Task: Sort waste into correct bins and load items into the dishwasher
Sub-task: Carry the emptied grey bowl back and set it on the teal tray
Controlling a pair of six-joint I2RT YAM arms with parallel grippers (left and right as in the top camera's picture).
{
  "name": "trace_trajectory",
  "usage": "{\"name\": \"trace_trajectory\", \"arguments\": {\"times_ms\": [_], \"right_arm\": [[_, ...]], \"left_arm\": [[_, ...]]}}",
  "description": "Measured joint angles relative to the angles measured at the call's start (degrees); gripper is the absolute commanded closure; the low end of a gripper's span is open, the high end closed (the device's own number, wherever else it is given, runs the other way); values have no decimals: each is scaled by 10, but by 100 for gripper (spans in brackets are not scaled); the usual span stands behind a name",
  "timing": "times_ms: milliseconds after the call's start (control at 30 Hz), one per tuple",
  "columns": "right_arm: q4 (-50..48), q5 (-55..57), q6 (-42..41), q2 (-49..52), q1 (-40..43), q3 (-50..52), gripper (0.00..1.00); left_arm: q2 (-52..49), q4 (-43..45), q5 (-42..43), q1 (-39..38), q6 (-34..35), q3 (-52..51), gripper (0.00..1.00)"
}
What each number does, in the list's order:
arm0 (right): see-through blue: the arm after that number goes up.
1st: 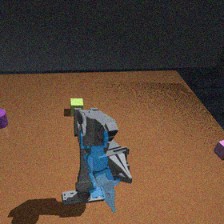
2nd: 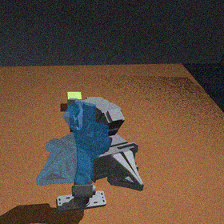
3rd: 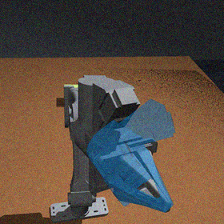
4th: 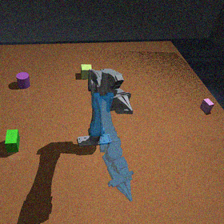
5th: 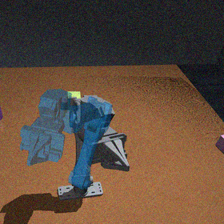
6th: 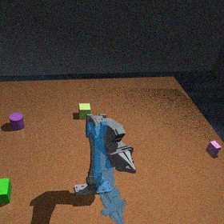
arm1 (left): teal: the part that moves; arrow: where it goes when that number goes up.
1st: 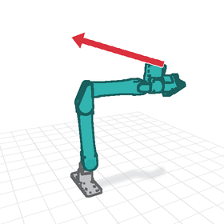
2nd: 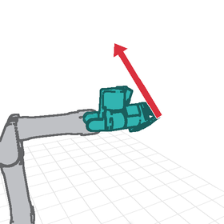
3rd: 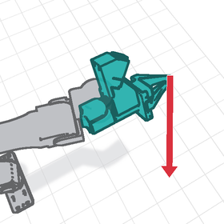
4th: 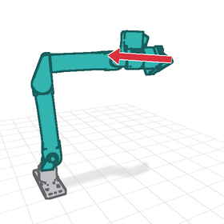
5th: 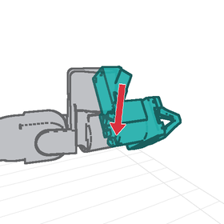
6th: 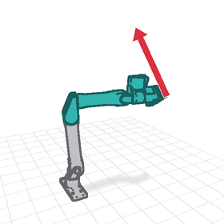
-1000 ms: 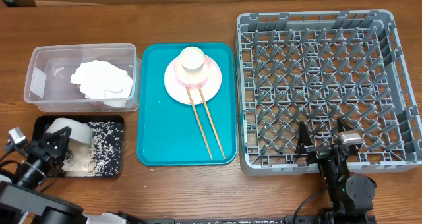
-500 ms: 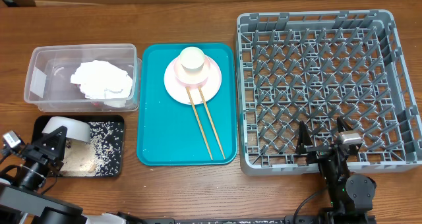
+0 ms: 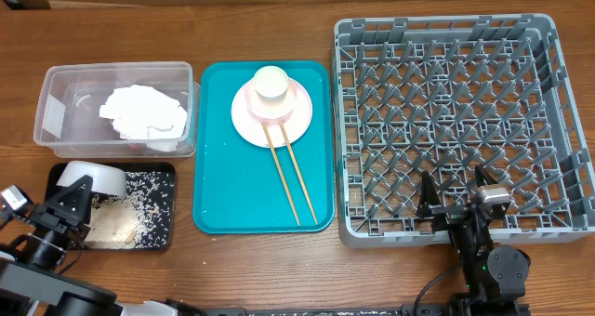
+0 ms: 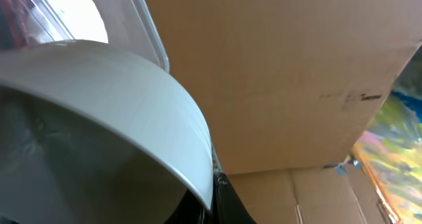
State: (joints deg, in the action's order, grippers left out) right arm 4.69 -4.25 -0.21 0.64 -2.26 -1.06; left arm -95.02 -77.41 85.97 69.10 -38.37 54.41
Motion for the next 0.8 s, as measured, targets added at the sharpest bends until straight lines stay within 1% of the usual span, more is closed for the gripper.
{"name": "trace_trajectory", "arguments": {"times_ms": [100,267,367,433,500,633,800], "right_arm": [[0,0,0,0,0,0,0],[0,0,0,0,0,0,0],[0,0,0,0,0,0,0],[0,0,0,0,0,0,0],[0,0,0,0,0,0,0],[0,0,0,0,0,0,0],[0,0,0,0,0,0,0]], "left_arm": [[0,25,4,0,8,0,96],[0,32,5,0,35,0,96],[0,27,4,0,39,0,96],[0,55,3,-1,40,0,96],[0,71,2,-1,56,0,96],[0,68,-3,-1,85,0,96],[0,66,-36,-7,109,0,96]]}}
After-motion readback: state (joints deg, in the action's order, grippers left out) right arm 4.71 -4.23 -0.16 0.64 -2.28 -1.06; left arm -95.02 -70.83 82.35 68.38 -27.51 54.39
